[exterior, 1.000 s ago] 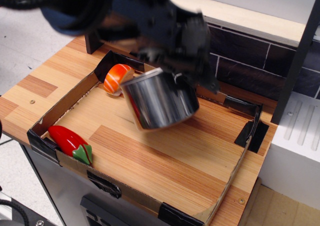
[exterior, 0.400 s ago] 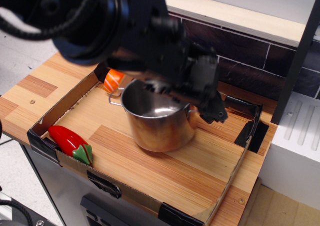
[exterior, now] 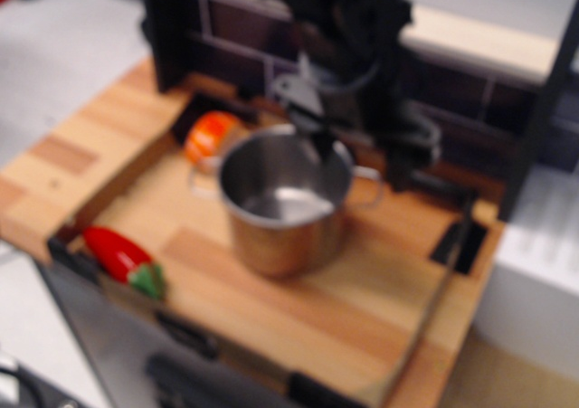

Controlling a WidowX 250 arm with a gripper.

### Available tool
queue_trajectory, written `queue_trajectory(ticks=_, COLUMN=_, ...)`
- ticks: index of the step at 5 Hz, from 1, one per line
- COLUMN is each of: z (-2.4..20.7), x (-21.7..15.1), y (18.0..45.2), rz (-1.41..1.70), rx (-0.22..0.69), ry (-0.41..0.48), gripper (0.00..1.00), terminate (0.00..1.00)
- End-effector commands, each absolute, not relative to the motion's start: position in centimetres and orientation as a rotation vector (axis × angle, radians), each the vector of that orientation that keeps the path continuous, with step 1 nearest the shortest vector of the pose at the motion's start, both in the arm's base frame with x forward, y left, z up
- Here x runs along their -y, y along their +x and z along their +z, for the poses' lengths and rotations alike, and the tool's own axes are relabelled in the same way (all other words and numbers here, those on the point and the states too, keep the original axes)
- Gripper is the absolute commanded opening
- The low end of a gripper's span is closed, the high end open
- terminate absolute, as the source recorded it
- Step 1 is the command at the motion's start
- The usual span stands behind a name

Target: Upright metal pot

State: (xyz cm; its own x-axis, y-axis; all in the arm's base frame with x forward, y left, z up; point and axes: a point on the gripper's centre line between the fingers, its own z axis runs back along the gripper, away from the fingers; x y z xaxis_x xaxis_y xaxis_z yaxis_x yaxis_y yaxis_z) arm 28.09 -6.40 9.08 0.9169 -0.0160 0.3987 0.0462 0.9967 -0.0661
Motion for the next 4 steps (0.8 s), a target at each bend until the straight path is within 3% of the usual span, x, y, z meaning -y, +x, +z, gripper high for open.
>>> queue_trajectory(ticks=1, z=14.0, x=5.6, y=28.0, rz=0.036, rx=0.445, ry=-0.211, gripper=1.00, terminate=0.00)
queue_trajectory(ticks=2, z=16.1, x=5.1, y=28.0, rz=0.037, rx=0.473, ry=-0.193, gripper=1.00, terminate=0.00)
queue_trajectory(ticks=3, z=19.8, x=4.2, y=27.3, rz=0.070, rx=0.515, ry=-0.197, gripper=1.00, terminate=0.00)
queue_trajectory(ticks=4, z=19.8, x=4.2, y=27.3, rz=0.070, rx=0.515, ry=-0.197, gripper=1.00, terminate=0.00)
